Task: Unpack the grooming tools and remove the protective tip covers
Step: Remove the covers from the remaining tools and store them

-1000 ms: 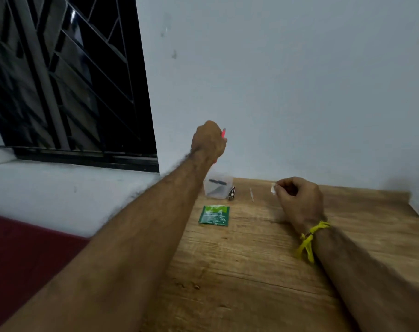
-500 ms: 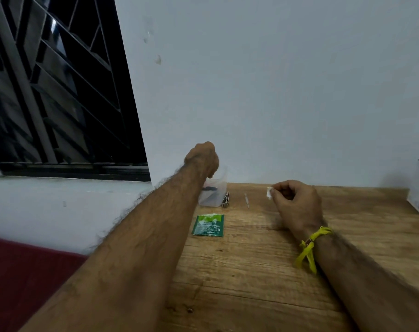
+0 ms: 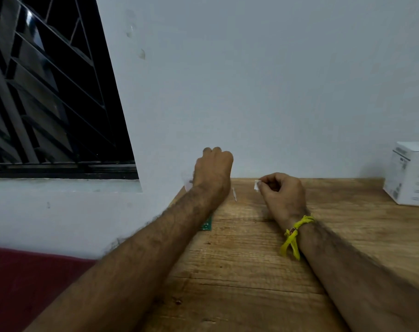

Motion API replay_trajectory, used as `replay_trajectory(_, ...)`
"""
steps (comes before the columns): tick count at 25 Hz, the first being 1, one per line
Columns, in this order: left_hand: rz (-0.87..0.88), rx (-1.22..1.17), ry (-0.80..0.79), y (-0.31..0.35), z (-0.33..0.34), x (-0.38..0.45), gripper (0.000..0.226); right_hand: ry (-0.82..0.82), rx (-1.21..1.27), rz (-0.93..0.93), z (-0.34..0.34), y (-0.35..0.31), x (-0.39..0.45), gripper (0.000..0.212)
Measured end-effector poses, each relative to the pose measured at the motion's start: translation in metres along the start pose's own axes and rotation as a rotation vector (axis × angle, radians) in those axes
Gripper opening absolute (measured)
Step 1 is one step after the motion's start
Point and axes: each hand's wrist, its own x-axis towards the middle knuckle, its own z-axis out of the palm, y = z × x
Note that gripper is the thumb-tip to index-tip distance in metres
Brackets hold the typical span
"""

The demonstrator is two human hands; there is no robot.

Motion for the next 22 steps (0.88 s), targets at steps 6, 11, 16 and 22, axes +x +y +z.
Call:
replay_trajectory(6, -0.135, -0.001, -0.063, -0.012, 0.003, 0.011, 0.026, 0.016, 0.014, 0.01, 0.001, 0.001, 0.001, 0.006)
replay_trajectory(11, -0.199, -0.109, -0.057, -0.022, -0.003, 0.027, 0.019, 0.008, 0.016, 0.008, 0.0, 0.001, 0.001, 0.004)
replay_trajectory(16, -0.183, -0.161, -0.048, -0.025, 0.006, 0.037, 0.019, 0.005, 0.02, 0.006, -0.001, 0.0, 0.001, 0.002)
replay_trajectory(22, -0.17, -0.162, -0.072, -0.026, 0.006, 0.034, 0.026, 0.027, 0.029, 0.014, 0.0, 0.001, 0.001, 0.003)
